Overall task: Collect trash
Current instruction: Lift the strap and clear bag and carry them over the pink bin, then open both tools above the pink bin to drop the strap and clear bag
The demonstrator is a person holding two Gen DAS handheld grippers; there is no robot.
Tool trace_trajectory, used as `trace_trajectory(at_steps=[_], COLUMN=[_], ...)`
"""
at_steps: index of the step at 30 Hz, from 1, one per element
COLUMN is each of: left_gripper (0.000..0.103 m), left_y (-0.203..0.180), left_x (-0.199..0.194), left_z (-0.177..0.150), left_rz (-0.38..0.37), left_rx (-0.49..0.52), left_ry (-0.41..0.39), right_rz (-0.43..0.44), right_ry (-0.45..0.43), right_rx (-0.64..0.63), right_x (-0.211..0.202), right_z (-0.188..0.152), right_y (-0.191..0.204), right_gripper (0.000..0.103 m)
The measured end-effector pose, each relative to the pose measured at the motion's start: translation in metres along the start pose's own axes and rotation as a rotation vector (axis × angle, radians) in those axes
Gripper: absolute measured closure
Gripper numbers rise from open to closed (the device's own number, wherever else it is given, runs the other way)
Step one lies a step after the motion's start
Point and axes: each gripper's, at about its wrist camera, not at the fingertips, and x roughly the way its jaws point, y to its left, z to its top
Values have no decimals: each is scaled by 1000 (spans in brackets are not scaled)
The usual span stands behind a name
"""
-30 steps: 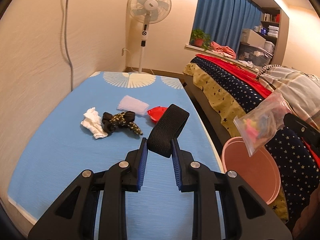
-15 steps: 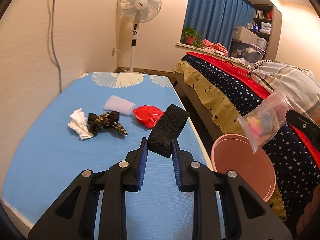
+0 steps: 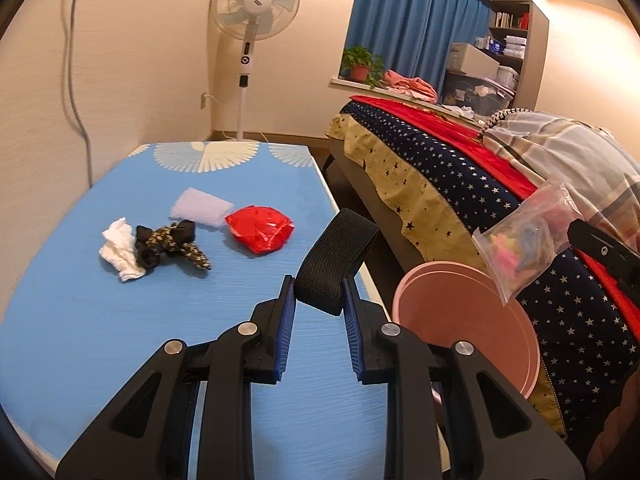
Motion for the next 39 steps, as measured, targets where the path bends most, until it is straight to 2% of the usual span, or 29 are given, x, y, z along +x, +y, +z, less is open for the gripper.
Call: trace_trajectory(at_steps=[26, 37, 39], left_gripper=[79, 79, 79], left_y=[-85, -97, -101], left_x=[44, 55, 57], left_z=[-7, -9, -9], left_rz=[-206, -241, -251], left_rx=[115, 123, 130], left_ry=[51, 71, 75], right_rz=[-230, -254, -255], right_ry=[25, 32, 37], right_rx=[155, 177, 182], right_x=[11, 18, 20], right_z=[-10, -12, -12], right_y=[-64, -72, -74], right_gripper=[101, 100, 97])
